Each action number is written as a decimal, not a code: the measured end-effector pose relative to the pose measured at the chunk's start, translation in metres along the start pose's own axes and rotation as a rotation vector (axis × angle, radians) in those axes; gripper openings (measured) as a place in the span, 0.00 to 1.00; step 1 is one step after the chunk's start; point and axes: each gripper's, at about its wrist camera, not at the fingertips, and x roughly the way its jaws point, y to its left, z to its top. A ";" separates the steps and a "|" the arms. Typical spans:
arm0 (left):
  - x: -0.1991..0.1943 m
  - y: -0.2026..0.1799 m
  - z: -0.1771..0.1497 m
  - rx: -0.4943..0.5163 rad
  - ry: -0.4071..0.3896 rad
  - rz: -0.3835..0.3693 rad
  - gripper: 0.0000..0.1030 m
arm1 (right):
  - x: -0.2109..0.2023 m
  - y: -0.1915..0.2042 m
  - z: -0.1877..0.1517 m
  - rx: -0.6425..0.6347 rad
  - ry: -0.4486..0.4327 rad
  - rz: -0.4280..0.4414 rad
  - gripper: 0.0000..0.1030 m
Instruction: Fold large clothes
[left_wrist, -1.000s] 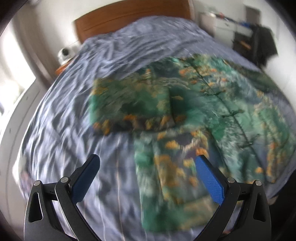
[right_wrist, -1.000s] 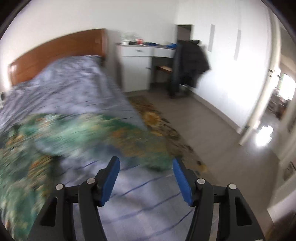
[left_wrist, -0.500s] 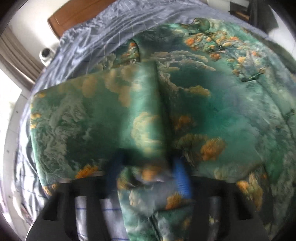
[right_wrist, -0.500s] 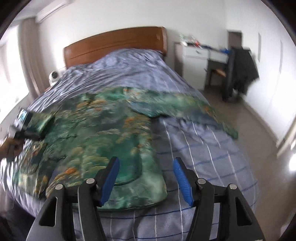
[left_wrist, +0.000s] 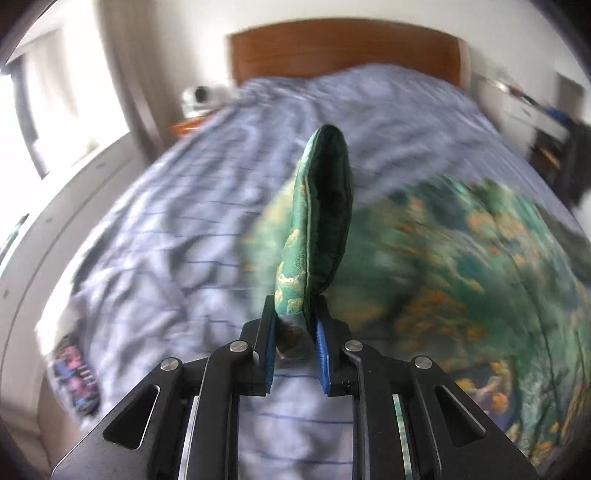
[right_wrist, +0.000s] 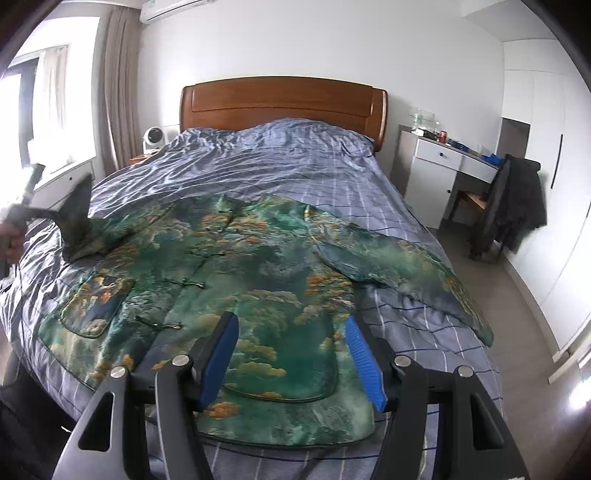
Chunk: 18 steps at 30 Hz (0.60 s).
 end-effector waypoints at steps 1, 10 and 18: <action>-0.006 0.023 0.001 -0.040 -0.003 0.029 0.17 | 0.000 0.001 0.001 0.004 -0.002 0.007 0.60; -0.022 0.161 -0.037 -0.283 0.016 0.288 0.45 | 0.009 -0.009 -0.004 0.053 0.014 0.000 0.60; -0.018 0.084 -0.110 -0.250 0.129 -0.088 0.83 | 0.035 -0.071 -0.033 0.215 0.145 0.012 0.72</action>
